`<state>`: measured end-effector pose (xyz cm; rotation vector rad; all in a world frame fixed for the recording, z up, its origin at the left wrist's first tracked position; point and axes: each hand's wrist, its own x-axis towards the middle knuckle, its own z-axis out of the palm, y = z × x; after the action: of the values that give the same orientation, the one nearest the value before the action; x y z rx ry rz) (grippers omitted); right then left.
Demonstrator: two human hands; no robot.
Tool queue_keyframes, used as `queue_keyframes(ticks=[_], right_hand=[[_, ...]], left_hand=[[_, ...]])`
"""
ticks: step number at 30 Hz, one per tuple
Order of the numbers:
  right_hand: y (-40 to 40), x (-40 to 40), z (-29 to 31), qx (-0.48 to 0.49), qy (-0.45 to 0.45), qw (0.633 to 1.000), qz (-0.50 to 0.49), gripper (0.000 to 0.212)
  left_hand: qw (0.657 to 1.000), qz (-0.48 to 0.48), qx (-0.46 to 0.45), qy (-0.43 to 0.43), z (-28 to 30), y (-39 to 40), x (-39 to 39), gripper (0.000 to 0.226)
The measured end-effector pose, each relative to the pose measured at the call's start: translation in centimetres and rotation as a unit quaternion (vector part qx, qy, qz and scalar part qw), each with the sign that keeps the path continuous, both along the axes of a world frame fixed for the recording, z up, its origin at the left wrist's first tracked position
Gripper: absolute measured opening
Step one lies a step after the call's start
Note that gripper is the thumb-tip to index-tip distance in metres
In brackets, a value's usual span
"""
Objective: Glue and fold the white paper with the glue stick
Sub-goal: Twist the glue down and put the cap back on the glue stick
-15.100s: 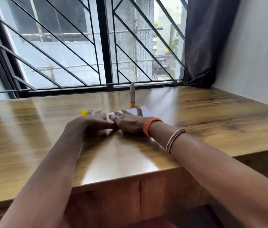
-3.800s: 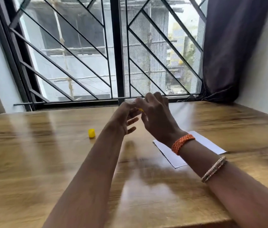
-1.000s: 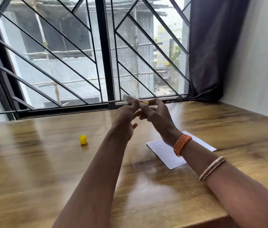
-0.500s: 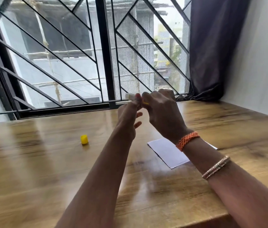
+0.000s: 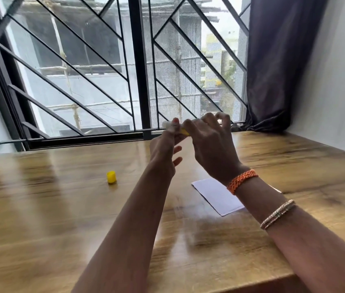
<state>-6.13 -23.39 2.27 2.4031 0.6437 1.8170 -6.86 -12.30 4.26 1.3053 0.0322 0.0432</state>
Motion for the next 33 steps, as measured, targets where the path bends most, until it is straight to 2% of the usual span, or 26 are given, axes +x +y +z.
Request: queue_keyframes(ticks=[3, 9, 14, 16, 18, 20, 22, 25, 27, 29, 33], right_hand=[[0.2, -0.4, 0.0, 0.009, -0.021, 1.0, 0.016, 0.059], [3.2, -0.1, -0.7, -0.002, -0.028, 0.996, 0.085, 0.067], [8.0, 1.2, -2.0, -0.105, 0.04, 0.987, 0.111, 0.06], [10.1, 1.9, -2.3, -0.11, 0.09, 0.983, 0.116, 0.051], [12.2, 2.6, -2.7, -0.074, 0.187, 0.97, 0.136, 0.039], [13.9, 3.4, -3.1, -0.027, 0.315, 0.938, 0.14, 0.042], [15.0, 4.0, -3.6, -0.008, 0.404, 0.904, 0.137, 0.043], [15.6, 4.6, -4.3, 0.01, 0.455, 0.873, 0.173, 0.026], [15.6, 4.7, -4.2, 0.048, 0.484, 0.849, 0.204, 0.027], [15.2, 4.5, -4.1, 0.064, 0.48, 0.849, 0.213, 0.04], [13.1, 4.0, -3.9, 0.064, 0.448, 0.864, 0.218, 0.058]], left_hand=[[1.0, 0.003, 0.008, -0.017, -0.2, 1.5, -0.1, 0.028], [0.98, 0.096, 0.153, -0.082, -1.7, 8.3, -1.3, 0.023], [0.91, 0.222, 0.322, -0.136, -2.8, 15.1, -1.5, 0.026], [0.877, 0.253, 0.384, -0.137, -3.7, 16.8, -1.8, 0.027], [0.857, 0.277, 0.416, -0.125, -4.6, 18.1, -1.8, 0.027], [0.853, 0.277, 0.429, -0.112, -5.1, 18.8, -1.5, 0.027], [0.849, 0.262, 0.445, -0.108, -5.2, 18.8, -1.3, 0.026], [0.823, 0.232, 0.505, -0.117, -5.7, 18.4, -0.8, 0.029], [0.807, 0.223, 0.532, -0.127, -6.1, 18.2, -0.4, 0.032], [0.773, 0.226, 0.574, -0.148, -6.3, 17.9, -0.2, 0.033], [0.655, 0.253, 0.674, -0.23, -6.5, 16.5, -0.5, 0.032]])
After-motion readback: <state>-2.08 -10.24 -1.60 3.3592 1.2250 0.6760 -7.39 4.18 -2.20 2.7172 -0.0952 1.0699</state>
